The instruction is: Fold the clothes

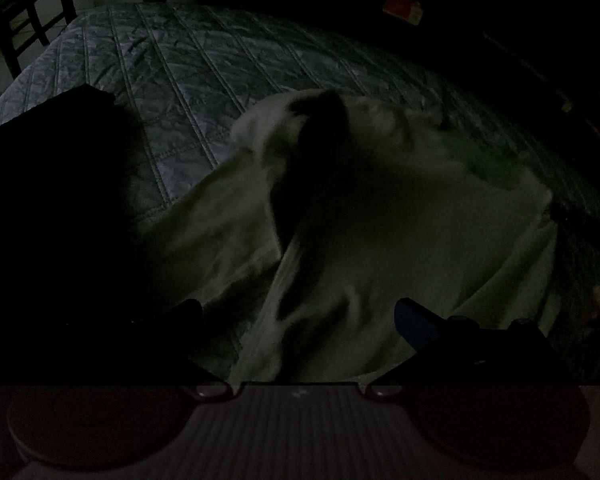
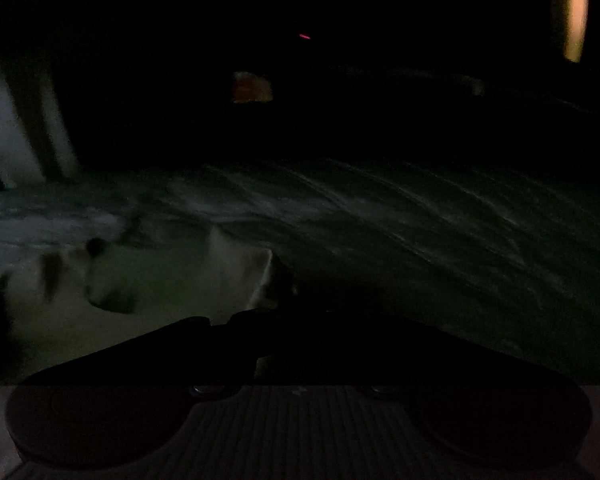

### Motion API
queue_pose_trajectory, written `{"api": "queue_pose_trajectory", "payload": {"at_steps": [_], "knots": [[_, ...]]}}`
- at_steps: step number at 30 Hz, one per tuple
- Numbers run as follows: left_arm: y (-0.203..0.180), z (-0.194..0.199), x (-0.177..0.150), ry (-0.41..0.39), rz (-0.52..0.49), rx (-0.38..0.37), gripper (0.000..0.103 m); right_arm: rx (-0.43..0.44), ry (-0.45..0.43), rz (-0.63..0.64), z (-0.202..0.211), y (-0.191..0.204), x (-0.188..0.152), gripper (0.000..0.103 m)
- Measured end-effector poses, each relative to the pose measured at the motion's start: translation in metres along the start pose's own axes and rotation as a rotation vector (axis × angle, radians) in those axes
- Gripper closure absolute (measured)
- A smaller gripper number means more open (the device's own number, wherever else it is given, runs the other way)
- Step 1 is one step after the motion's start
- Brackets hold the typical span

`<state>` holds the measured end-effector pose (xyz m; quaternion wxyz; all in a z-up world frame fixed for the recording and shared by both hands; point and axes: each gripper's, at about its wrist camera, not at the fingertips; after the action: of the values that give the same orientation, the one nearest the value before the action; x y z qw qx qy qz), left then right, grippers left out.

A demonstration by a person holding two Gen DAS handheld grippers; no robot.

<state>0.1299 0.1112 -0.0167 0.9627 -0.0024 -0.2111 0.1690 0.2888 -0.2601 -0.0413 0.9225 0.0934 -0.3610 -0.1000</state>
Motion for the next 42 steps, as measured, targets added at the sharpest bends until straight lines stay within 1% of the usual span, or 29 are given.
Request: {"api": "queue_pose_trajectory", "payload": {"at_steps": [2,3,4,5,8,9,11,13,14,15,16,18,19,20,21,23,24,27,28,29,30,32,35,36,37,38,39,41,42], "knots": [[-0.001,0.000,0.000,0.002,-0.003,0.001,0.001,0.031,0.015,-0.065,-0.004,-0.010,-0.003,0.086],[0.000,0.000,0.000,0.002,-0.001,0.001,0.001,0.053,-0.001,-0.096,-0.001,-0.015,-0.004,0.083],[0.000,0.000,0.000,0.000,0.001,0.000,0.001,0.062,-0.035,-0.111,0.008,-0.019,-0.005,0.076],[0.000,0.001,0.001,-0.001,0.004,0.001,0.001,0.061,-0.060,-0.113,0.017,-0.022,-0.007,0.074],[0.001,0.002,0.001,-0.006,0.010,0.001,0.001,0.059,-0.136,-0.120,0.045,-0.033,-0.012,0.073],[0.001,0.002,0.000,-0.007,0.011,0.002,0.001,0.056,-0.137,-0.086,0.051,-0.032,-0.018,0.073],[0.000,0.004,0.000,-0.011,0.009,0.003,0.001,0.043,-0.084,0.068,0.056,-0.022,-0.036,0.076],[-0.001,0.003,-0.001,-0.012,0.004,0.005,0.001,0.005,0.010,0.162,0.045,-0.018,-0.053,0.076],[-0.001,0.003,-0.001,-0.013,0.001,0.006,0.001,-0.007,0.037,0.176,0.040,-0.019,-0.059,0.074],[-0.001,0.002,-0.001,-0.012,0.000,0.008,0.001,-0.028,0.029,0.165,0.040,-0.022,-0.060,0.069],[0.000,0.002,-0.001,-0.009,0.002,0.008,0.001,-0.073,0.017,0.157,0.040,-0.025,-0.059,0.062],[0.001,0.002,0.000,-0.008,0.011,0.006,0.001,-0.110,-0.013,0.143,0.046,-0.031,-0.056,0.063],[0.002,0.003,0.001,-0.012,0.013,0.005,0.001,-0.109,-0.033,0.144,0.052,-0.032,-0.055,0.061],[0.001,0.003,0.001,-0.016,0.011,0.004,0.001,-0.084,-0.051,0.150,0.059,-0.031,-0.055,0.061],[0.001,0.004,0.001,-0.019,0.010,0.002,0.001,-0.055,-0.048,0.147,0.063,-0.030,-0.055,0.061],[0.001,0.004,0.001,-0.018,0.007,0.002,0.001,-0.016,-0.005,0.134,0.065,-0.027,-0.056,0.048],[0.001,0.003,0.000,-0.015,0.007,0.003,0.001,-0.003,0.011,0.117,0.066,-0.027,-0.057,0.048],[0.001,0.003,0.001,-0.015,0.011,0.002,0.001,0.047,0.046,0.000,0.067,-0.033,-0.063,0.048],[0.001,0.004,0.001,-0.017,0.010,0.002,0.001,0.037,0.053,0.008,0.066,-0.032,-0.069,0.053],[0.000,0.004,0.000,-0.019,0.008,0.001,0.001,0.027,0.061,0.016,0.064,-0.031,-0.075,0.071],[0.000,0.005,0.000,-0.020,0.007,0.001,0.001,0.024,0.062,0.003,0.064,-0.033,-0.078,0.081],[0.002,0.005,0.000,-0.018,0.008,0.000,0.001,0.037,0.051,-0.072,0.066,-0.042,-0.080,0.089],[0.007,0.007,0.002,-0.026,0.024,0.001,0.001,0.045,0.045,-0.229,0.072,-0.058,-0.085,0.089],[0.008,0.008,0.003,-0.031,0.030,0.003,0.001,0.044,0.043,-0.276,0.073,-0.062,-0.087,0.087],[0.010,0.009,0.003,-0.036,0.034,0.006,0.001,0.017,0.028,-0.279,0.078,-0.061,-0.089,0.071],[0.012,0.010,0.003,-0.040,0.038,0.011,0.001,-0.041,-0.003,-0.230,0.085,-0.054,-0.093,0.050],[0.014,0.011,0.004,-0.042,0.043,0.016,0.001,-0.063,-0.032,-0.171,0.094,-0.045,-0.096,0.047],[0.017,0.012,0.004,-0.045,0.053,0.022,0.001,-0.026,-0.085,-0.033,0.113,-0.021,-0.105,0.049],[0.019,0.012,0.005,-0.046,0.057,0.024,0.001,0.014,-0.092,0.048,0.123,-0.006,-0.114,0.048]]}}
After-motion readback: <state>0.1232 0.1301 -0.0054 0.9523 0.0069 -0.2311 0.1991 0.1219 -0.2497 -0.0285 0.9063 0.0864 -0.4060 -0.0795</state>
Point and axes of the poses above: each gripper's, at about its wrist camera, not at the fingertips, and z roughly against the way its jaws point, y to its left, x to its top, and after that the axes turned 13 degrees about -z, right-handed
